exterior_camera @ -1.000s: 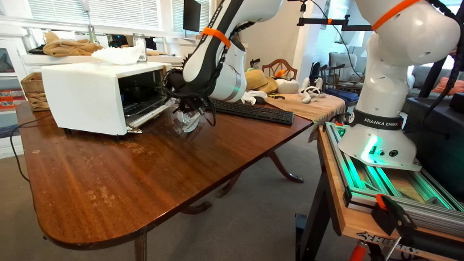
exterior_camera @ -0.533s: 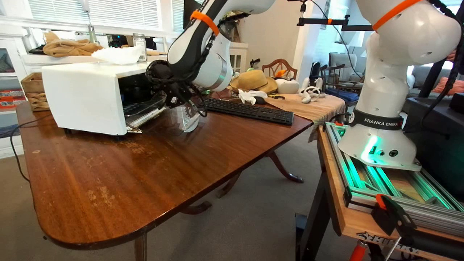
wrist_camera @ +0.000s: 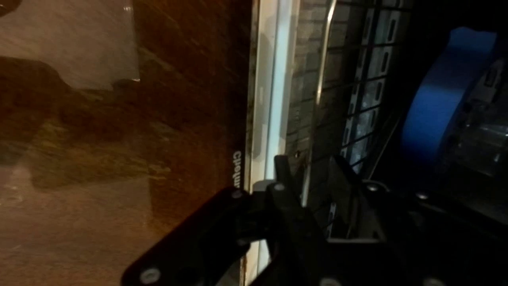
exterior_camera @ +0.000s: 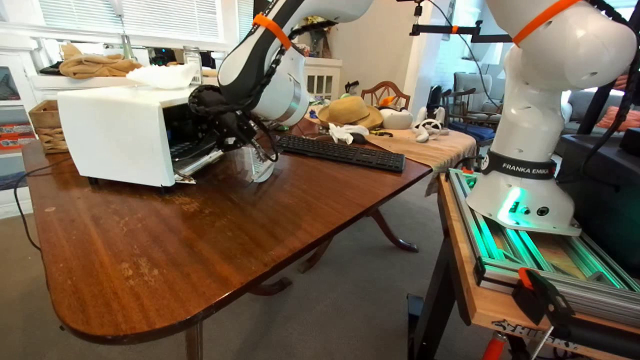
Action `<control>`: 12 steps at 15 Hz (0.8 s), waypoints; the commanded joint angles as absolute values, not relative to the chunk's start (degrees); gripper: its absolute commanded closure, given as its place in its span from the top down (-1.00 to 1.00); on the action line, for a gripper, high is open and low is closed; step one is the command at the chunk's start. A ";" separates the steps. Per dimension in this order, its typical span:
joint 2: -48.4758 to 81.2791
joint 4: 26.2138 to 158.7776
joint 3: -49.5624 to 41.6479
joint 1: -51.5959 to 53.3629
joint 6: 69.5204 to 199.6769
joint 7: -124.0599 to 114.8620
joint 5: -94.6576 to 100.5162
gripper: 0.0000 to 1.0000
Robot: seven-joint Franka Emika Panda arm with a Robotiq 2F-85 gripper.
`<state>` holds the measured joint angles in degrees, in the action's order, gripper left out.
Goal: Open the oven then pull out the tray
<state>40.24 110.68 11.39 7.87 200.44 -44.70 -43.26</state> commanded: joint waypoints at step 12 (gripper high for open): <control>45.84 102.86 8.89 9.86 198.39 -40.48 -44.78 -0.86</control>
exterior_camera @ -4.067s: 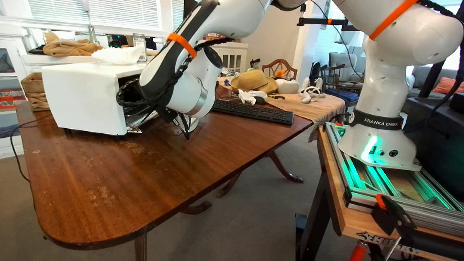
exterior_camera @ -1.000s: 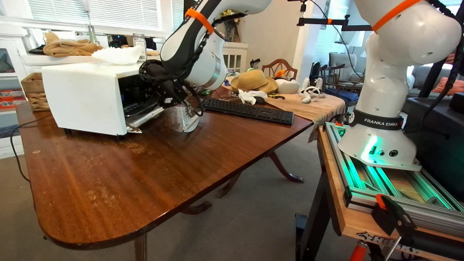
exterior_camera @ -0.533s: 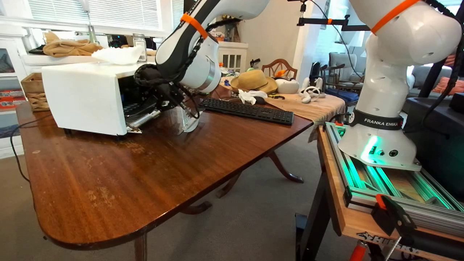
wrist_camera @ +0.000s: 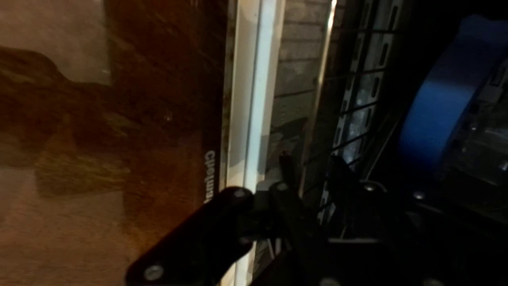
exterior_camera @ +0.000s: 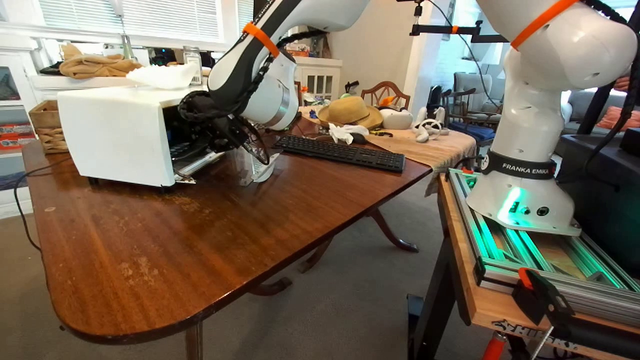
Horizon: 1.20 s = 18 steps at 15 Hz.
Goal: Open the oven then pull out the tray
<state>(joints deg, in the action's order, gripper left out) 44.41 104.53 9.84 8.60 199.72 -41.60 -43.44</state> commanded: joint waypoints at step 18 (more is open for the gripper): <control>47.51 108.25 13.31 14.96 213.10 -40.82 -53.75 -0.87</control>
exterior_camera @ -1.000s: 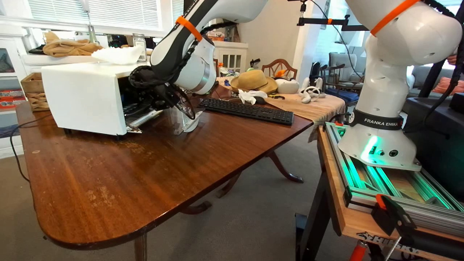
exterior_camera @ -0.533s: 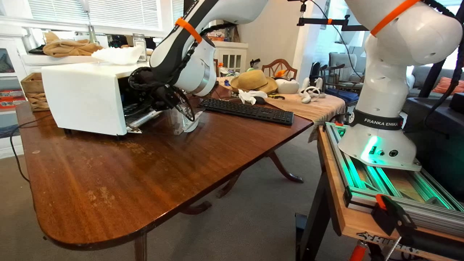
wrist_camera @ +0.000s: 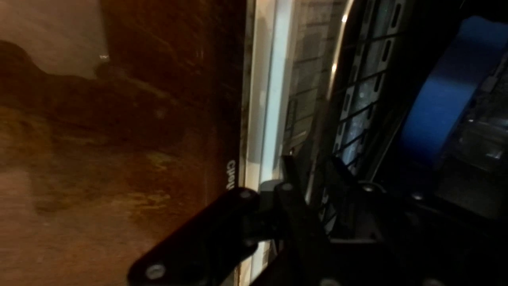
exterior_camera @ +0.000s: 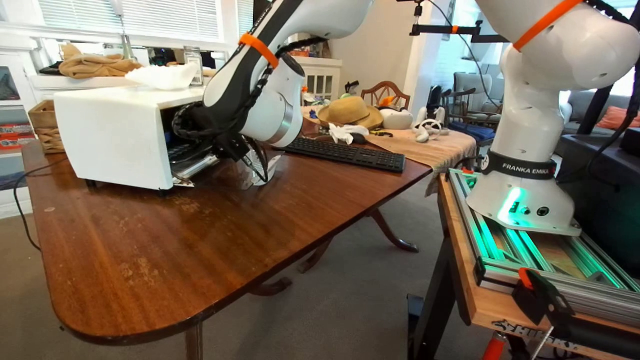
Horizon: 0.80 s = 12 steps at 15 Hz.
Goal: Open the oven then pull out the tray
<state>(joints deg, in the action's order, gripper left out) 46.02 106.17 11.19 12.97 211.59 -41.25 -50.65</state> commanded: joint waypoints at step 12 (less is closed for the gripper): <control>48.54 112.78 17.72 14.98 226.30 -44.86 -59.24 -0.87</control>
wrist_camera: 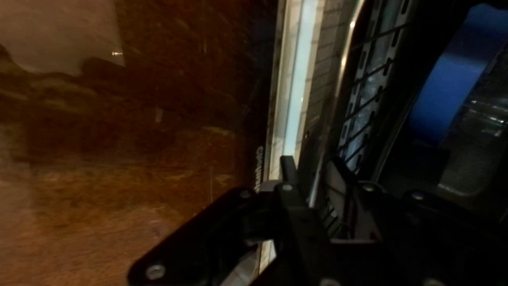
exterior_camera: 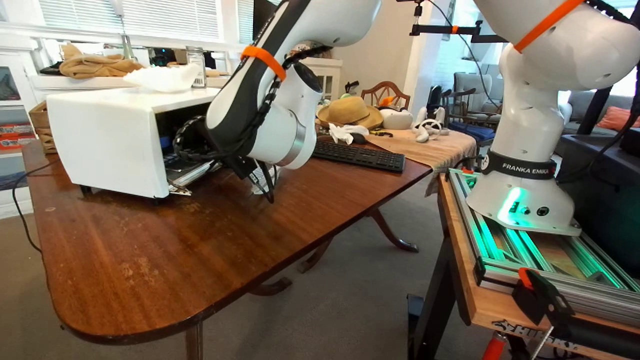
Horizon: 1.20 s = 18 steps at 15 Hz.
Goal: Open the oven then pull out the tray
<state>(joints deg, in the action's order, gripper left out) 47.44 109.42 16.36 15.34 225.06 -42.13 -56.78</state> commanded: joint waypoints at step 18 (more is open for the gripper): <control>48.91 112.59 18.77 16.07 227.53 -45.04 -58.39 -0.87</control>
<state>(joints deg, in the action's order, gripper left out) 47.44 111.28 17.73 15.34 228.40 -43.89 -57.36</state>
